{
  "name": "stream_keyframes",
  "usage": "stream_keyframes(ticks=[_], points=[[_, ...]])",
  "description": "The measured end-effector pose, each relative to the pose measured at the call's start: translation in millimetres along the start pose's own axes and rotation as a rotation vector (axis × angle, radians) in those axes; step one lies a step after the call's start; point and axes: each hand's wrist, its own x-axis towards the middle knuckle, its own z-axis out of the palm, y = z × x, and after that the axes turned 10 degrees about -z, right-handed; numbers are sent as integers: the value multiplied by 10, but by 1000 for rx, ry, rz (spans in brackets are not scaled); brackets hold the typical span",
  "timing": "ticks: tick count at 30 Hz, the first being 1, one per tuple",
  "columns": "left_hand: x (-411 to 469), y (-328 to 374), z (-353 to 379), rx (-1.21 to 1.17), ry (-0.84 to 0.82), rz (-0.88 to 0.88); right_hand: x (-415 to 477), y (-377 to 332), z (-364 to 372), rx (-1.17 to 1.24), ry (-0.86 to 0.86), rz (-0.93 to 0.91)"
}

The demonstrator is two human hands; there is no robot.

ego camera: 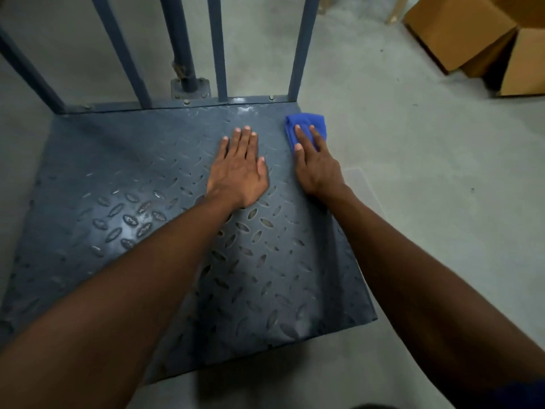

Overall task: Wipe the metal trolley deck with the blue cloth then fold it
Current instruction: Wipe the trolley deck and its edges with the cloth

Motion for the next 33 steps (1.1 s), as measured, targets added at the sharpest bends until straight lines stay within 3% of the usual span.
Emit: stream_keyframes(ticks=[11, 14, 20, 27, 31, 33], points=[[24, 734, 206, -50, 46, 172, -1379, 583, -273, 36, 162, 95], [-5, 1036, 273, -66, 74, 232, -1264, 811, -360, 24, 216, 166], [-330, 1338, 507, -71, 48, 271, -793, 1066, -547, 20, 147, 191], [-577, 1982, 430, -40, 127, 581, -1696, 1431, -1065, 26, 248, 206], [-765, 1871, 530, 40, 197, 932, -2489, 1449, -960, -27, 312, 181], [-816, 1724, 462, 62, 233, 1023, -2738, 1442, -999, -100, 373, 111]])
